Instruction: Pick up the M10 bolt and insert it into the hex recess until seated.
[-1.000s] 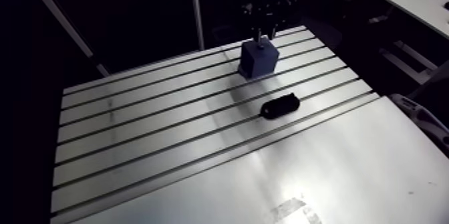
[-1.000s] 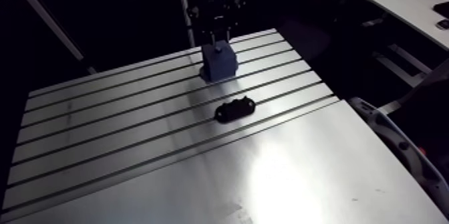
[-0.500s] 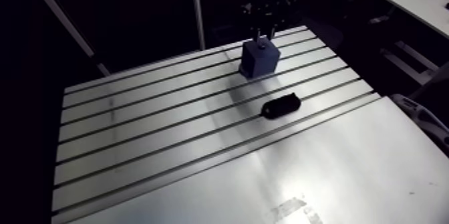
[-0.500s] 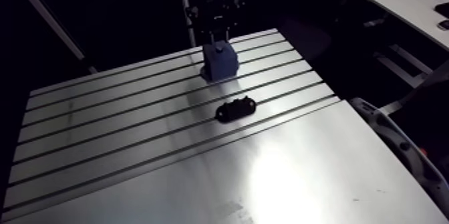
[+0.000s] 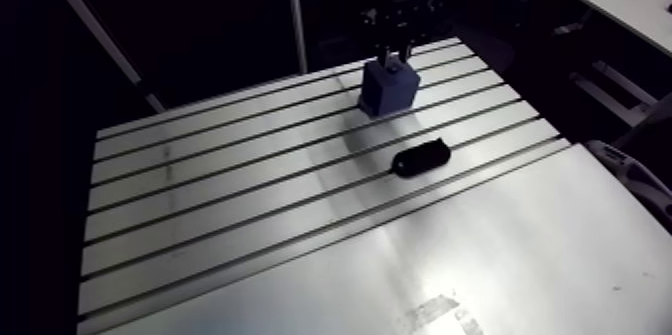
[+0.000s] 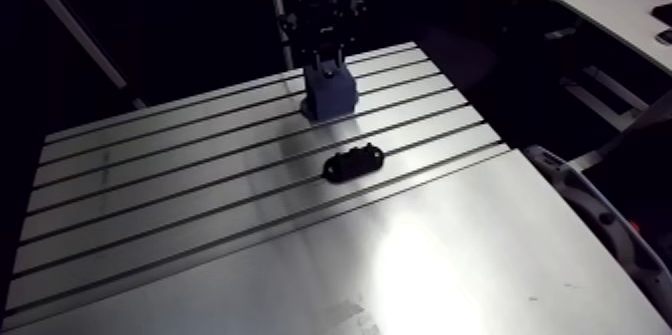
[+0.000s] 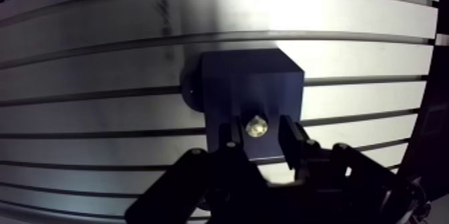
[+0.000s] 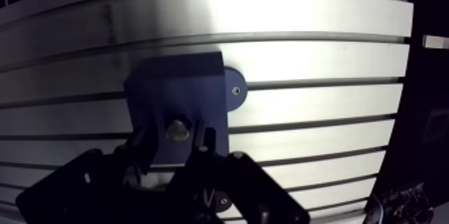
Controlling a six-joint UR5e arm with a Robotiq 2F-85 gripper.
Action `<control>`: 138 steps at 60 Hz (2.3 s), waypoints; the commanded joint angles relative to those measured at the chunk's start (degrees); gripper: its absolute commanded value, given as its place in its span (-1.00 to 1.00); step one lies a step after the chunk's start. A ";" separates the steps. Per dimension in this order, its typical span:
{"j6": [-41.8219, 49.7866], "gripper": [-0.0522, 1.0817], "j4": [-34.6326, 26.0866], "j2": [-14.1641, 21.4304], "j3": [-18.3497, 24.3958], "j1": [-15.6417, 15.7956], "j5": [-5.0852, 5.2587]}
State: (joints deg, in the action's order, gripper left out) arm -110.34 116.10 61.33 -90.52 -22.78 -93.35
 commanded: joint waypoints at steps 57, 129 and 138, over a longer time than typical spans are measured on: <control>-0.01 0.20 0.22 -0.48 -0.21 -0.08 -0.21; -0.10 0.40 0.22 -0.92 -0.23 0.01 -0.21; -0.17 0.43 0.22 -0.92 -0.23 0.10 -0.21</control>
State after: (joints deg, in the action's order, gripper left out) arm -110.43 116.35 60.44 -90.72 -22.77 -93.56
